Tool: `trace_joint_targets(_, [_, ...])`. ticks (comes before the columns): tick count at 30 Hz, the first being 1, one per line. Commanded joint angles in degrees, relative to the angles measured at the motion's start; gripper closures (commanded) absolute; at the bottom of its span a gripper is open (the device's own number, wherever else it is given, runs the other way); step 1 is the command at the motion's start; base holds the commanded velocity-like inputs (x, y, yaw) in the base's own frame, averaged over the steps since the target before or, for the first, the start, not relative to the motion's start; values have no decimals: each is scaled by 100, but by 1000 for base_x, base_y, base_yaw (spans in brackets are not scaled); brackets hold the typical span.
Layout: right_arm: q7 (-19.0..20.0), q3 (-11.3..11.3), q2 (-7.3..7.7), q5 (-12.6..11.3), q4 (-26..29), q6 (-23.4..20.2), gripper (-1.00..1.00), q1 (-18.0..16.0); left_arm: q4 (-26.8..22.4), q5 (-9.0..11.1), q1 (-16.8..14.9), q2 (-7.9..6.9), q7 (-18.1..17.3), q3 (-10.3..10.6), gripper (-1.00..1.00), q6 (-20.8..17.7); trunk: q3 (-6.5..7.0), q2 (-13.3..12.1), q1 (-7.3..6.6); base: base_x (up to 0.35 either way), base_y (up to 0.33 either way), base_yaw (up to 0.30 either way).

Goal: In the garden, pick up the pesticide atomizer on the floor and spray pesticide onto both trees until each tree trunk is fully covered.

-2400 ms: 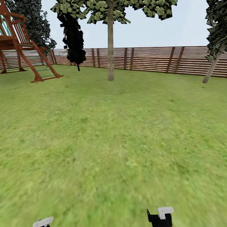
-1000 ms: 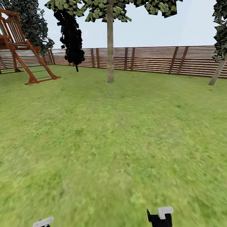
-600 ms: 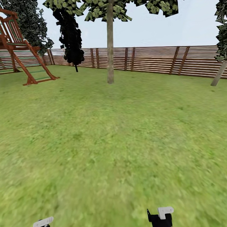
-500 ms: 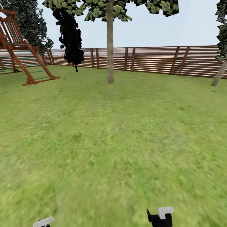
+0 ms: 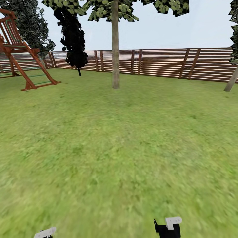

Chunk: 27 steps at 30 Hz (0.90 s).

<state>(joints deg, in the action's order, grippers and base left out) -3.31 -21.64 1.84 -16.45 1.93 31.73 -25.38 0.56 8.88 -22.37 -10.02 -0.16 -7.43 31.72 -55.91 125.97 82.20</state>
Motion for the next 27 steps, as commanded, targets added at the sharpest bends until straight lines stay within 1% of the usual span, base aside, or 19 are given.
trace_joint_targets(1, [-29,-50,0,-25,1,9,-100,-2,6,-9,-4,0,-1,-31,100,19,-5,2,3,340,0,0])
trace_joint_targets(27, [-29,-48,0,-25,1,9,-100,-2,6,-9,-4,0,-1,-31,100,20,-5,2,3,340,0,0])
